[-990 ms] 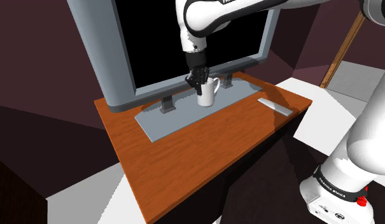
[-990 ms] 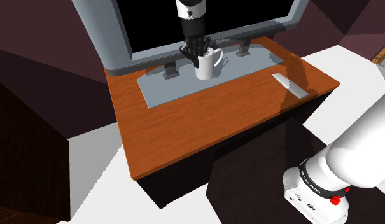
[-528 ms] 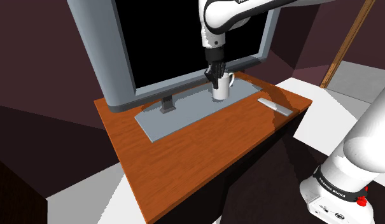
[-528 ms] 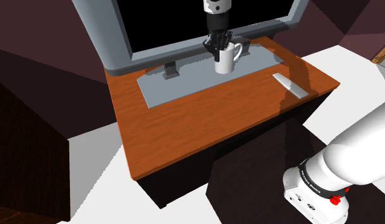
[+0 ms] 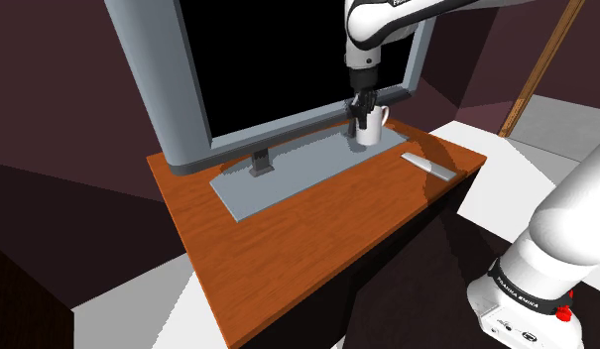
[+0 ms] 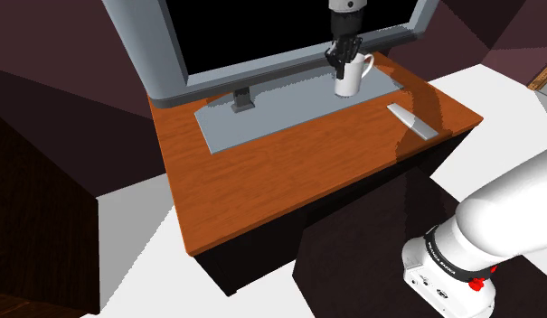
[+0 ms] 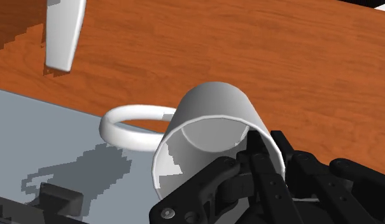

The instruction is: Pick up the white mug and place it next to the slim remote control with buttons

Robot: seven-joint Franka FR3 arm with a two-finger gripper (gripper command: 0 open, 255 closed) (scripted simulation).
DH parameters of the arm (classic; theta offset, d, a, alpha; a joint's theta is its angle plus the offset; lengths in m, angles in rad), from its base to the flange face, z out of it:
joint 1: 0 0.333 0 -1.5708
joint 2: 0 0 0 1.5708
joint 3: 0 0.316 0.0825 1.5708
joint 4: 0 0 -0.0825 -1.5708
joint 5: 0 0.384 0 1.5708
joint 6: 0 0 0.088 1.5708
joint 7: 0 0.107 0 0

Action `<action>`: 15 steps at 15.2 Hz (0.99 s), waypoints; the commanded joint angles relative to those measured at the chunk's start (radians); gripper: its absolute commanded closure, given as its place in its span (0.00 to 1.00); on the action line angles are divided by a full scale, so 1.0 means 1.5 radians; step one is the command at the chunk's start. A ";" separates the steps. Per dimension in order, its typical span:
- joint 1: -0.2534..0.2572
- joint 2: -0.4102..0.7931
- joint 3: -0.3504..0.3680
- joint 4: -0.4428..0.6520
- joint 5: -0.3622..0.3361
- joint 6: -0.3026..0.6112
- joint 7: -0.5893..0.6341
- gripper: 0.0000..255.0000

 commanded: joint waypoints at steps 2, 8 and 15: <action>-0.025 -0.002 -0.027 -0.003 -0.010 0.004 -0.049 1.00; -0.071 0.009 -0.077 0.008 -0.028 0.011 -0.140 1.00; -0.124 0.051 -0.132 0.056 -0.044 0.015 -0.244 1.00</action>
